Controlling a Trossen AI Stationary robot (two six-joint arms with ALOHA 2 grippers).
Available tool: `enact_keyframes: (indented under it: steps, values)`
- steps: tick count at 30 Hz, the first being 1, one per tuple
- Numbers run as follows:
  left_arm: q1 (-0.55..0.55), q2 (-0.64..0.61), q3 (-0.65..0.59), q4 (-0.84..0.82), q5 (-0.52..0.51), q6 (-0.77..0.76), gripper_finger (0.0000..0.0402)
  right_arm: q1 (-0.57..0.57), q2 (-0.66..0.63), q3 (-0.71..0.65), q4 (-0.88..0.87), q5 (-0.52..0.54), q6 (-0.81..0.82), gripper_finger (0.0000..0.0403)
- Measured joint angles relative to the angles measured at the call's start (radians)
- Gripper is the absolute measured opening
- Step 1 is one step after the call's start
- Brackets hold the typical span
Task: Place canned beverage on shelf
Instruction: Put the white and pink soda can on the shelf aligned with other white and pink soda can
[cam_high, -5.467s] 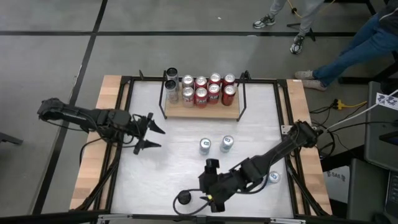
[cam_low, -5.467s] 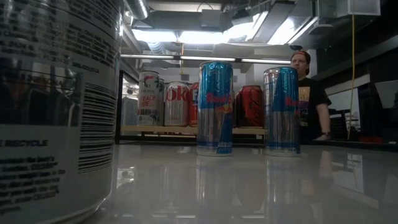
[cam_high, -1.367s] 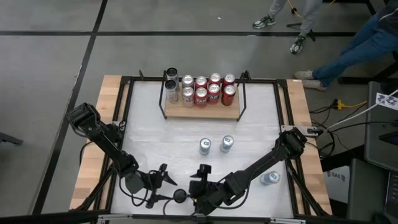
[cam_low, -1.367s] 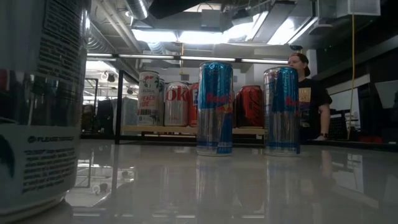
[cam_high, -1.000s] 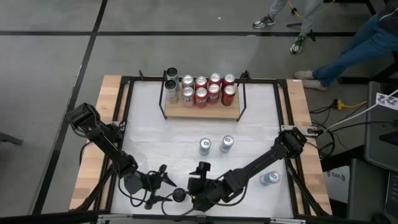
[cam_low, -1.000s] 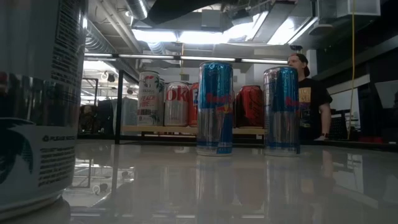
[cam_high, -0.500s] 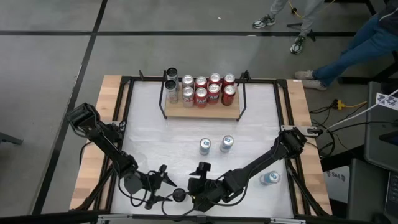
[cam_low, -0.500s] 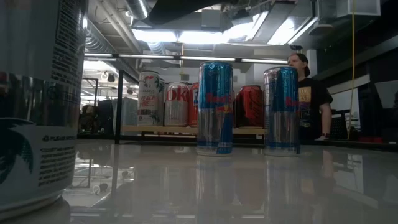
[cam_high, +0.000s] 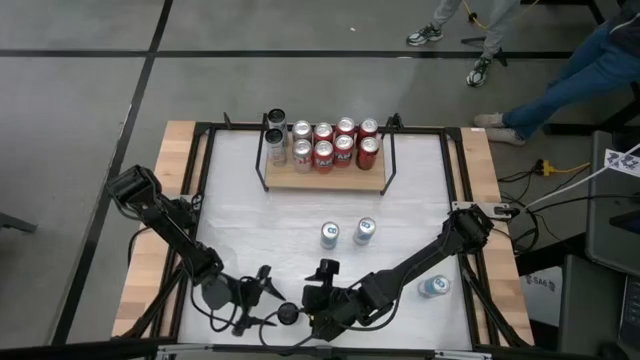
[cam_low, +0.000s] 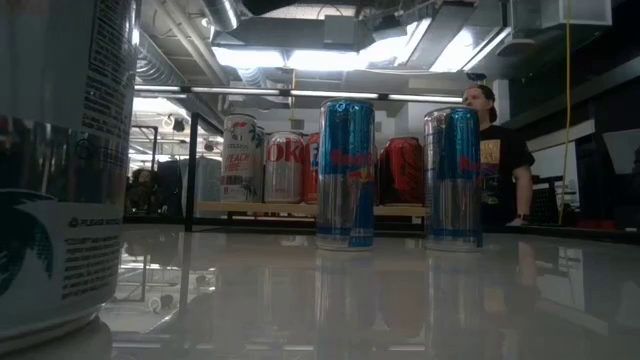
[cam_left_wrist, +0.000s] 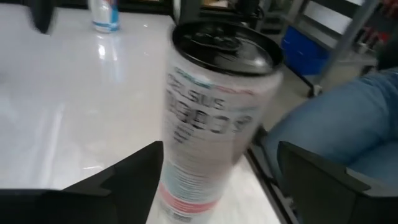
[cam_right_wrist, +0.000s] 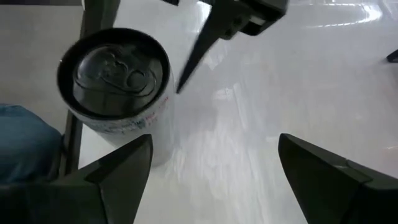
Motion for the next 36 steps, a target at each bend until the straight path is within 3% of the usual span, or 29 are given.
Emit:
enact_keyframes:
  steps: [12,27,32,36]
  values:
    - [0.000,0.000,0.000,0.008,-0.023,0.026,0.0396,0.000,-0.001,0.000,-0.009,0.000,0.000,0.0337]
    - [0.000,0.000,0.000,0.158,-0.020,0.026,0.0396,0.000,-0.001,0.000,-0.011,0.000,-0.001,0.0337]
    - [0.005,0.000,0.056,0.143,-0.026,0.060,0.0396,0.000,-0.004,0.000,-0.030,-0.009,-0.001,0.0337]
    - [0.015,-0.011,0.138,0.034,-0.037,0.135,0.0396,0.001,-0.005,0.037,-0.093,-0.031,-0.001,0.0337]
